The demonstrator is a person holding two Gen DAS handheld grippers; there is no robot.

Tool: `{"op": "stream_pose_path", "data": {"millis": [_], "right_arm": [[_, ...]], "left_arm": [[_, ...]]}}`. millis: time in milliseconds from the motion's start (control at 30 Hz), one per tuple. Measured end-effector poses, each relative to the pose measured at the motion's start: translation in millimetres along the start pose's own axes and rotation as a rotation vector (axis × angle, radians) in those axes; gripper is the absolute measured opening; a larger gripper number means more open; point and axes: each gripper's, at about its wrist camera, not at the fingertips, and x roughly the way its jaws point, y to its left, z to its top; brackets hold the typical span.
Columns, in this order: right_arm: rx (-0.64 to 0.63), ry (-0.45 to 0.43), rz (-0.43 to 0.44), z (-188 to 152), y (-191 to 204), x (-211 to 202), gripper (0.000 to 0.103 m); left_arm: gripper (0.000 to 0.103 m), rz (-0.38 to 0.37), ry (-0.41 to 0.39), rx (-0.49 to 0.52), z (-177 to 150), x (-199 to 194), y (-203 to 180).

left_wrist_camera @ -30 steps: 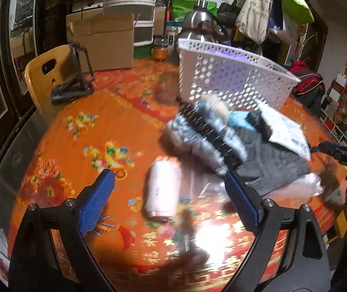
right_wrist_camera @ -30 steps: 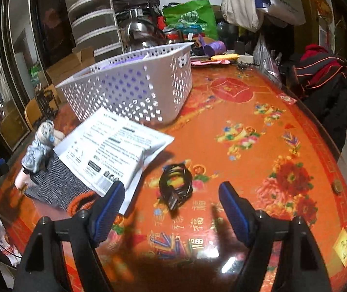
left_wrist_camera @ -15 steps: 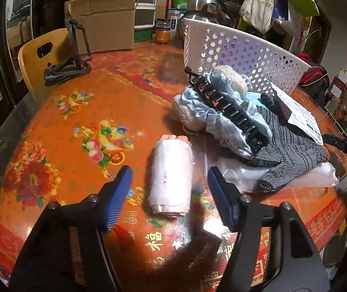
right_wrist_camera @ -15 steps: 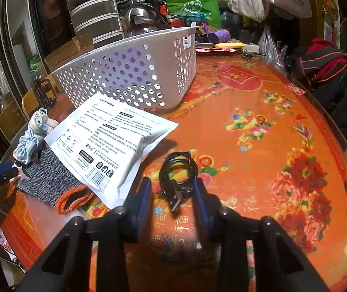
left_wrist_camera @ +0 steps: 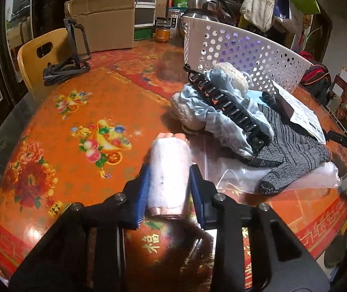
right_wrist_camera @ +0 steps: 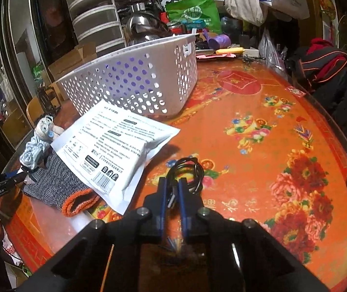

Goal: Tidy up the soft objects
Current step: 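Carry the white towel and black cable into the white basket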

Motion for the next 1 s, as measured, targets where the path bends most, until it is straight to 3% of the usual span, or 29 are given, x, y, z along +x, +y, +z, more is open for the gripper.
{"op": "stream_pose_path", "data": {"millis": [600,833,1000], "right_arm": [[-0.012,-0.134,0.008,4.6,5.2,-29.6,0.006],[-0.057,-0.215,0.026,57.7,17.5,-60.0,0.005],[-0.11,-0.218,0.052,110.7,35.2,-56.9,0.006]], "left_arm": [[0.03,0.006,-0.112,-0.026,23.2,-37.2,3.4],[0.03,-0.004,-0.168,-0.036,64.8,-54.2,-4.9],[0.03,-0.052,-0.208,-0.012,119.2,-63.0,-23.8]]}}
